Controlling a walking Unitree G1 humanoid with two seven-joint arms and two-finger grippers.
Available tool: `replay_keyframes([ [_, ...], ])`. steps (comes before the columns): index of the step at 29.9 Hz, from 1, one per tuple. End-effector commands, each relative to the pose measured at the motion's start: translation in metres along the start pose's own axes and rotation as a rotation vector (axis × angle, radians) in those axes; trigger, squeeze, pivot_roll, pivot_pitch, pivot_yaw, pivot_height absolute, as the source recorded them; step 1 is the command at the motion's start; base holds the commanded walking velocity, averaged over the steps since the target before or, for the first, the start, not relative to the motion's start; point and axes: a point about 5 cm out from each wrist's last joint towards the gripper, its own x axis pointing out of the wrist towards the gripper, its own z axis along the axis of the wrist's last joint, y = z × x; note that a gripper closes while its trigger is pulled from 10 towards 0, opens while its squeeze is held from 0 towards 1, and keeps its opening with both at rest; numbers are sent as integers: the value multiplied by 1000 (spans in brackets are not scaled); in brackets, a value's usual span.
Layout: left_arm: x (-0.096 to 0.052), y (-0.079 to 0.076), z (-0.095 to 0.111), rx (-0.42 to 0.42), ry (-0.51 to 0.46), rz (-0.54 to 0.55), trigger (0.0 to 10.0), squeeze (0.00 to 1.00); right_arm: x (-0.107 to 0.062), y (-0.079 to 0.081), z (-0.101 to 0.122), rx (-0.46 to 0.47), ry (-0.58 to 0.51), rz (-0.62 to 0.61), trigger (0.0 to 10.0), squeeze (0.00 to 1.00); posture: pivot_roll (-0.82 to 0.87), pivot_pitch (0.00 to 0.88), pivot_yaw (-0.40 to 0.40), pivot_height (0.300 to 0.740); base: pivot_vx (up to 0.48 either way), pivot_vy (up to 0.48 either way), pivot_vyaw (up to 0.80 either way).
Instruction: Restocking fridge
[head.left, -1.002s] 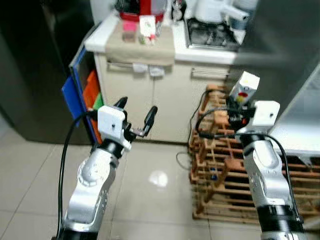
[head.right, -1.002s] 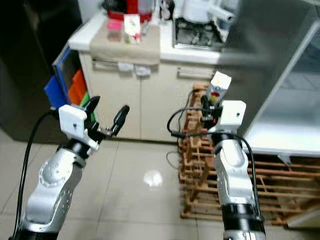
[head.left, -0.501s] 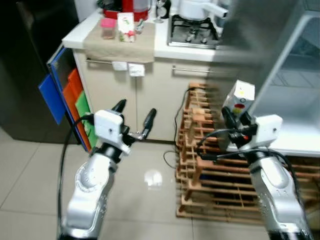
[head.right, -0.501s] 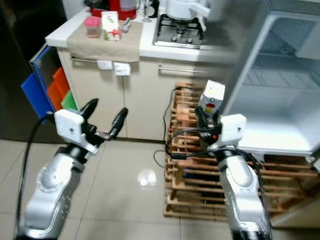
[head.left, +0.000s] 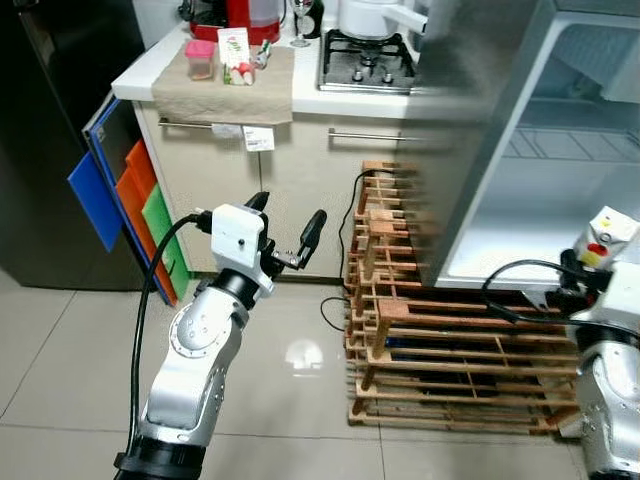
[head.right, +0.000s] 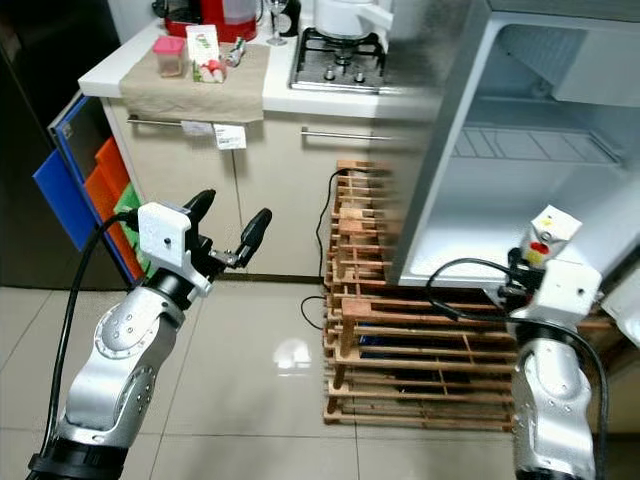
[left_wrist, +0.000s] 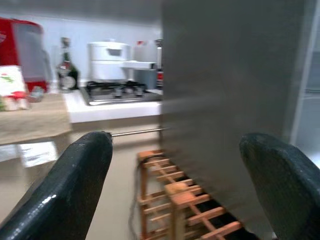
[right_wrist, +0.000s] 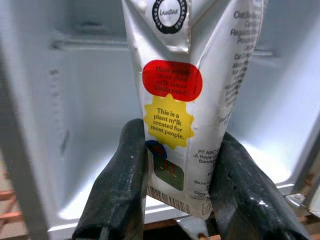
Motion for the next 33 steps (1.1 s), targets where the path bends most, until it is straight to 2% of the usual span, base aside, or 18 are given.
replay_keyframes([
  [1, 3, -2, 0, -40, 4, -17, 10000, 0, 2, 7, 7, -17, -41, 24, 10000, 0, -96, 0, -12, 740, 0, 0, -731],
  [5, 1, -2, 2, -76, -8, -23, 10000, 0, 3, 15, 9, 0, -49, 35, 10000, 0, -96, 0, -12, 740, 0, 0, -728],
  [14, 3, -4, 6, -71, -34, -68, 10000, 0, 10, 24, 18, 31, -88, 17, 10000, 0, -93, 0, -17, 740, 0, 0, -730],
  [17, 5, -2, 3, -82, -26, -69, 10000, 0, 14, 33, 19, 69, -89, 16, 10000, 0, -84, 0, -20, 740, 0, 0, -731],
  [19, 7, 1, -3, -115, 0, -57, 10000, 0, 16, 49, 25, 86, -107, 60, 10000, 0, -78, 0, -21, 740, 0, 0, -731],
  [22, 8, 1, -6, -122, 16, -56, 10000, 0, 15, 55, 27, 81, -114, 85, 10000, 0, -70, 0, -25, 740, 0, 0, -731],
  [28, 9, -4, -2, -120, -10, -75, 10000, 0, 14, 52, 28, 67, -115, 84, 10000, 0, -74, 0, -24, 740, 0, 0, -731],
  [33, 8, -10, -2, -139, -13, -126, 10000, 0, 13, 48, 28, 60, -126, 63, 10000, 0, -80, 0, -14, 740, 0, -480, -731],
])
